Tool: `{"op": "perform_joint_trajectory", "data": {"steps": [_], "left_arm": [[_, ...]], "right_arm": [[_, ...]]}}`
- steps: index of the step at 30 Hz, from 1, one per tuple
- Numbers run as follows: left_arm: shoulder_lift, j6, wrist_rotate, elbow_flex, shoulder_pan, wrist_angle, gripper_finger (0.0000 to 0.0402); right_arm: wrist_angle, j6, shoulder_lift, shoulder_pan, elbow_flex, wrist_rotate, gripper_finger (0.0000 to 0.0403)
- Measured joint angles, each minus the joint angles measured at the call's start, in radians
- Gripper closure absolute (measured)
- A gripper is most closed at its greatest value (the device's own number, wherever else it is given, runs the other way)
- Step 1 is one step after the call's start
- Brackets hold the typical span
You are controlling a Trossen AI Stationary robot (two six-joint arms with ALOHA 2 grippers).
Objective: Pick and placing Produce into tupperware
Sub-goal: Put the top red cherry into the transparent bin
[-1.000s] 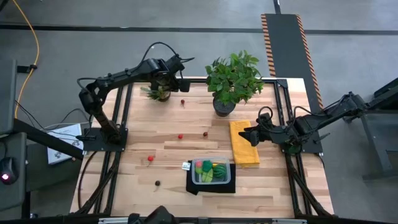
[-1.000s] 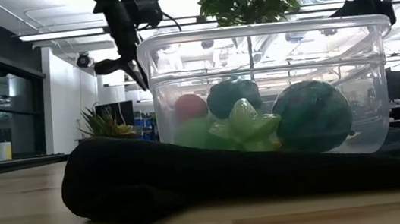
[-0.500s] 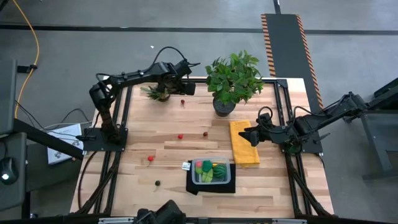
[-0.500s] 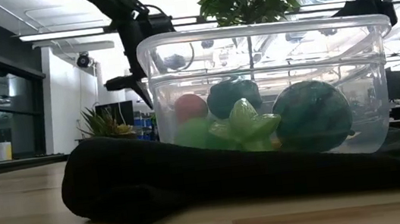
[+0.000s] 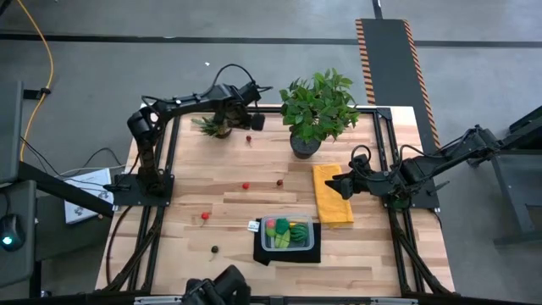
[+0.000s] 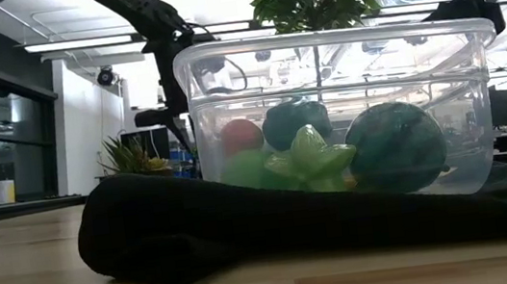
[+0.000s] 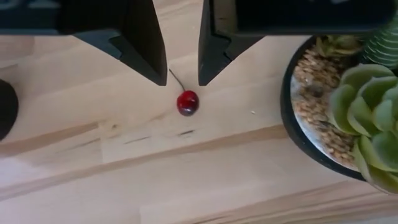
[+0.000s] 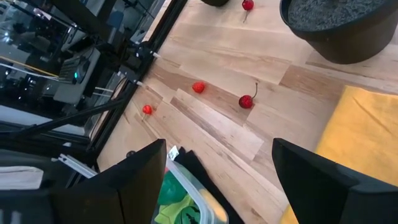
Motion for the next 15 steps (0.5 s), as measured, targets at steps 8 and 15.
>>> {"op": "perform_joint_trajectory", "data": {"steps": [8,15], "left_arm": [[0.004,0.042,-0.001,0.000,0.008,0.002,0.0314],[0.021,0.154,0.012,0.000,0.008,-0.002,0.0314]], "right_arm": [[-0.006,0.003,0.000,0.000,0.000,0.000,0.0121],[-0.007,0.003,0.000,0.000,0.000,0.000,0.0121]]}}
